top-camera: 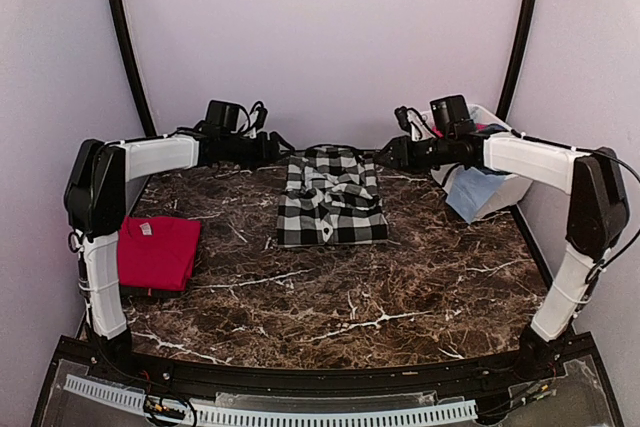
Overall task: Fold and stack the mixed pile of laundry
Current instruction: Adjust the bundle of staple boxes at the corner of the board.
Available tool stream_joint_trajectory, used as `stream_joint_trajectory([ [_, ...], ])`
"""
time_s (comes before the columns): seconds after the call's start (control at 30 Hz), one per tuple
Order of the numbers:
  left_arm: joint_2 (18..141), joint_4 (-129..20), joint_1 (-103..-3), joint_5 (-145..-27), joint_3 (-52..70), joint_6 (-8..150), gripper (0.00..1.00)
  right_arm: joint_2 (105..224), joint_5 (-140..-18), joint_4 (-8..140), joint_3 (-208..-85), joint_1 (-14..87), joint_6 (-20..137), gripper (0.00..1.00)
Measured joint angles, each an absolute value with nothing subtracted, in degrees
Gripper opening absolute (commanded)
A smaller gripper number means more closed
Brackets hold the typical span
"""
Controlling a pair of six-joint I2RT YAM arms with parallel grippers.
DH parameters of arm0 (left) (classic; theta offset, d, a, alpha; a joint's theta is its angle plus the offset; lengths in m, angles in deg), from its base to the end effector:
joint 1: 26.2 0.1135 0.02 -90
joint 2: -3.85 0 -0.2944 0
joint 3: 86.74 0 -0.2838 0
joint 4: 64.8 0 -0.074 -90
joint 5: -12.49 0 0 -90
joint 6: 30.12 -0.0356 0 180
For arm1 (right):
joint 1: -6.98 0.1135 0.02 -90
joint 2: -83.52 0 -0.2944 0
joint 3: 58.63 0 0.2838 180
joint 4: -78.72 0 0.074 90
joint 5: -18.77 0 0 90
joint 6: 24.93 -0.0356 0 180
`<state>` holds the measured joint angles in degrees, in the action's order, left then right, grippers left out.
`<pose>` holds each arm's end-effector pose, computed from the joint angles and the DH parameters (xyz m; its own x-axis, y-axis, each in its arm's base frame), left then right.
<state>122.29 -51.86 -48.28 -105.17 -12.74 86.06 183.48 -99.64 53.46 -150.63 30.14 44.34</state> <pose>0.4874 -0.2156 0.2660 -0.6748 -0.1480 -0.7230 0.4723 0.6662 -0.5772 0.3980 0.1887 0.3065 -0.7231 0.0293 -0.6901 -0.4875 0.6862 0.5399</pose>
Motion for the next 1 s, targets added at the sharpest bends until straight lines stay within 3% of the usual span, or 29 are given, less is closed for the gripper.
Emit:
stream_joint_trajectory([
  [0.17,117.39,-53.63,-48.54,-106.18,-3.89,86.50,0.69,185.90,-101.36,53.83,-145.10,36.45,43.46,0.30],
  [0.4,116.82,-54.72,-48.94,-106.83,1.14,86.89,0.69,194.56,-101.69,55.18,-144.62,39.60,42.26,0.29],
  [0.63,116.54,-56.36,-49.13,-106.88,2.51,86.87,0.69,207.21,-99.44,53.30,-159.33,38.88,43.48,0.29],
  [1.0,116.54,-58.59,-49.35,-108.34,3.58,86.87,0.68,216.94,-96.93,50.96,-179.29,34.20,44.49,0.27],
])
